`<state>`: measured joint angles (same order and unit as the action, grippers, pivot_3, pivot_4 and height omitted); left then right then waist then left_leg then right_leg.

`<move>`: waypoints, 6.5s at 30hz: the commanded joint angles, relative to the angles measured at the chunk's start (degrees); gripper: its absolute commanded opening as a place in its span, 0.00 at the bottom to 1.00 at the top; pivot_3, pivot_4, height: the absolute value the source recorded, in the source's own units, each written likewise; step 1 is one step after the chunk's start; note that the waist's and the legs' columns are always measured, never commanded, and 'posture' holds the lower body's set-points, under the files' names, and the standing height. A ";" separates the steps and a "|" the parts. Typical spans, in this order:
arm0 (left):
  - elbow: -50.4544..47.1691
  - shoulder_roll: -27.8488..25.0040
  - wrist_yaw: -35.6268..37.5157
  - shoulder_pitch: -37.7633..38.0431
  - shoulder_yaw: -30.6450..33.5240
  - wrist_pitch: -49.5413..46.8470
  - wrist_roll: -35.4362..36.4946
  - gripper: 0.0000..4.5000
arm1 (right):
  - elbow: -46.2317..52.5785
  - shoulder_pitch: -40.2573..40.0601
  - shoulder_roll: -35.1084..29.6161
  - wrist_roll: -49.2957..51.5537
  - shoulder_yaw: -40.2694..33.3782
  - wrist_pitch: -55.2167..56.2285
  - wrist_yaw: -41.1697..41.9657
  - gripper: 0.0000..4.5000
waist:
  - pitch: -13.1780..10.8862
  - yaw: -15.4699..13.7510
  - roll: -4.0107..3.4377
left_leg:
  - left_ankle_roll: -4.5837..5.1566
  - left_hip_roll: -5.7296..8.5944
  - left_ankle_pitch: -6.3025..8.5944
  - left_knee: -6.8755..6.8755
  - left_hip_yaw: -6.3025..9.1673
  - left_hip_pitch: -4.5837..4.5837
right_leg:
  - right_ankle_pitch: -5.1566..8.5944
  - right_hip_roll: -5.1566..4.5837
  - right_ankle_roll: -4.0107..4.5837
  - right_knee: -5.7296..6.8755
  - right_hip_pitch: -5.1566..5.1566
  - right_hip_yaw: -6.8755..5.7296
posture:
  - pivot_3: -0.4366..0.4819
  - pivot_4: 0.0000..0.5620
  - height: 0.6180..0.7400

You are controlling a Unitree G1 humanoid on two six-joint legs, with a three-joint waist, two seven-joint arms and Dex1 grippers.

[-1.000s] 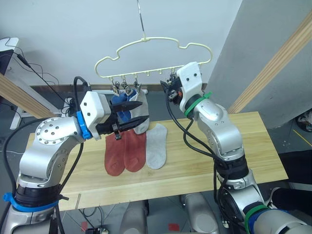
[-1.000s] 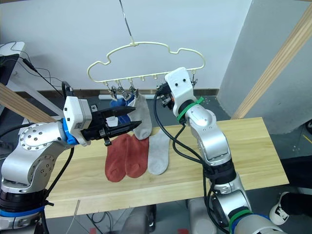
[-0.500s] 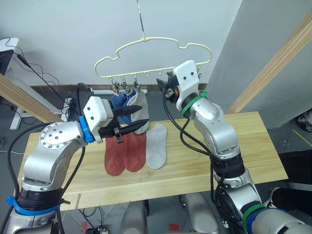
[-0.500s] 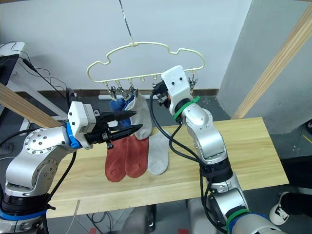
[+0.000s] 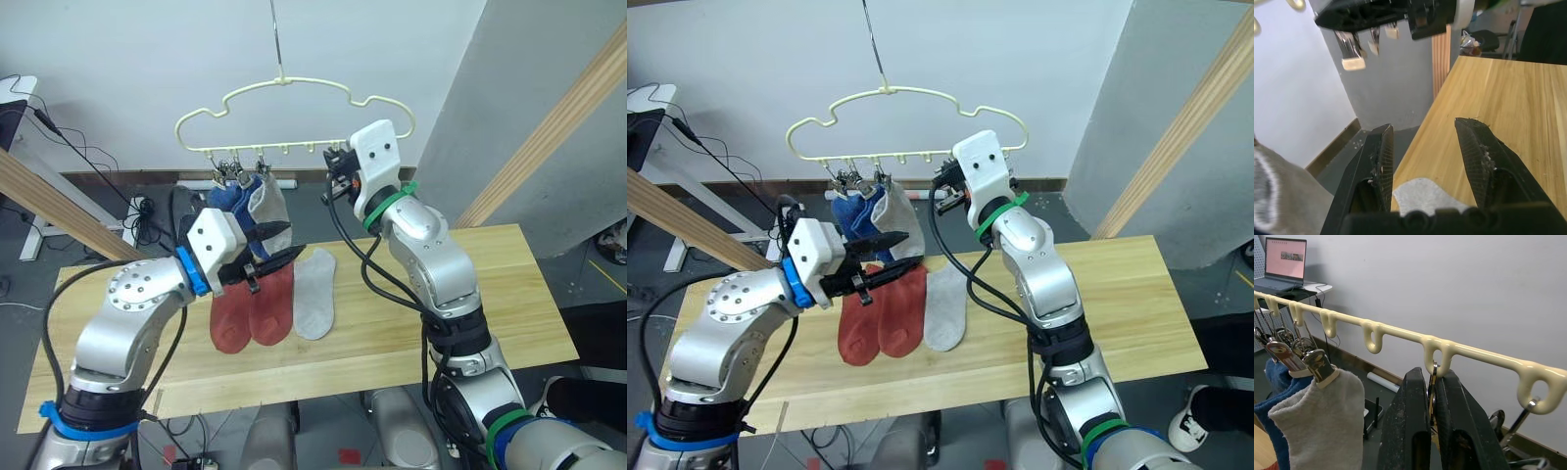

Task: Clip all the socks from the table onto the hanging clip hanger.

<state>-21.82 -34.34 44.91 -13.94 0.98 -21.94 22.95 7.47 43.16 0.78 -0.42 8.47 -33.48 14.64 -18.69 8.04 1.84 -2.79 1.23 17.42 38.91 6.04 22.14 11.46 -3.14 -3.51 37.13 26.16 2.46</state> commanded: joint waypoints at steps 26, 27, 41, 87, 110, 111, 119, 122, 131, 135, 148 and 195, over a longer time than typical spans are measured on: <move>41.89 24.23 -23.51 -9.03 -13.69 6.95 -24.95 0.97 | 2.77 0.59 0.40 1.23 0.22 -0.76 -0.12 0.00 | 0.03 0.56 0.00 | 0.02 0.02 -0.01 0.09 -0.01 -0.02 | -0.05 -0.01 0.05 0.12 -0.02 -0.01 | 0.19 0.55 0.95; 42.18 24.08 -23.70 -8.99 -13.85 7.04 -25.56 0.89 | 2.83 0.55 0.48 1.25 0.21 -0.80 -0.16 0.00 | 0.03 0.65 0.00 | 0.01 0.02 -0.01 0.09 -0.01 -0.02 | -0.05 -0.01 0.05 0.12 -0.02 -0.01 | 0.19 0.55 0.95; 43.79 24.13 -23.45 -8.54 -13.95 6.74 -28.16 0.09 | 3.32 0.29 0.86 1.49 0.31 -1.19 -0.46 0.00 | 0.06 0.89 -0.01 | 0.01 0.02 -0.01 0.09 0.00 -0.07 | -0.06 -0.01 0.04 0.14 -0.05 -0.01 | 0.18 0.55 0.95; 41.48 19.68 -36.82 -15.18 -12.84 53.37 -38.29 0.00 | 4.67 0.19 0.42 4.43 0.53 -3.55 -1.21 0.00 | 0.06 1.77 -0.01 | 0.03 0.01 0.00 0.06 -0.05 0.03 | -0.12 -0.04 0.03 0.01 0.01 -0.02 | 0.18 0.57 0.95; 40.18 20.91 -35.82 -14.01 -11.02 52.27 -36.35 0.00 | 4.55 -0.16 -0.26 4.06 1.01 -2.91 -1.34 0.00 | 0.06 1.76 -0.01 | 0.03 0.01 0.00 0.06 -0.05 0.03 | -0.12 -0.03 0.03 0.01 0.01 -0.03 | 0.19 0.57 0.95; 40.28 21.12 -35.99 -14.17 -10.81 52.04 -36.19 0.00 | 4.54 -0.16 -0.29 4.06 1.03 -2.93 -1.32 0.00 | 0.06 1.76 -0.01 | 0.03 0.01 0.00 0.06 -0.05 0.03 | -0.12 -0.03 0.03 0.00 0.01 -0.02 | 0.19 0.57 0.95; 41.19 21.44 -36.63 -14.53 -10.26 51.10 -36.84 0.00 | 4.52 -0.10 -0.44 3.98 1.03 -3.19 -1.40 0.00 | 0.06 1.76 -0.01 | 0.03 0.01 0.00 0.06 -0.05 0.03 | -0.12 -0.03 0.03 0.01 0.01 -0.03 | 0.19 0.57 0.95; 41.24 21.65 -36.69 -14.52 -10.21 50.95 -36.79 0.00 | 4.60 -0.14 -0.51 4.01 1.10 -3.34 -1.31 0.00 | 0.06 1.76 -0.01 | 0.03 0.01 0.00 0.06 -0.05 0.03 | -0.12 -0.03 0.03 0.00 0.00 -0.02 | 0.18 0.56 0.95; 40.33 22.52 -36.64 -15.69 -9.64 50.08 -35.92 0.00 | 4.65 -0.44 -0.71 4.08 1.85 -4.41 -0.90 0.00 | 0.06 1.75 -0.01 | 0.03 0.01 0.00 0.06 -0.05 0.03 | -0.12 -0.03 0.03 0.00 0.00 -0.03 | 0.19 0.56 0.95; 40.37 22.60 -36.80 -16.13 -9.29 49.83 -35.80 0.00 | 4.91 -0.69 -0.98 4.07 2.05 -5.05 -1.00 0.00 | 0.06 1.75 -0.01 | 0.03 0.01 0.00 0.06 -0.05 0.03 | -0.12 -0.03 0.03 0.00 0.00 -0.03 | 0.19 0.56 0.95; 40.68 23.44 -36.72 -17.03 -9.09 49.11 -35.77 0.00 | 10.30 -2.17 -1.99 7.29 1.06 -8.57 1.17 0.76 | 0.06 1.70 -0.01 | 0.03 0.01 0.00 0.06 -0.03 0.04 | -0.12 -0.03 0.03 -0.02 0.00 -0.04 | 0.19 0.57 0.95; 9.98 1.75 0.65 -11.74 -0.10 13.12 -0.88 0.63 | 22.94 -12.88 -9.91 8.56 1.10 -7.49 -2.76 0.40 | 0.06 1.44 -0.02 | 0.04 -0.03 -0.01 0.06 -0.01 0.03 | -0.12 0.04 0.02 -0.05 -0.03 -0.04 | 0.22 0.55 0.95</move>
<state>-9.34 -32.34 45.64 -25.38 -0.16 -8.10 20.70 29.04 29.80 -9.64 8.40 10.07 -42.47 12.37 -18.63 9.48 1.83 -2.75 1.21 17.41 38.97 6.02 22.17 11.34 -3.10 -3.49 37.07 26.13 2.43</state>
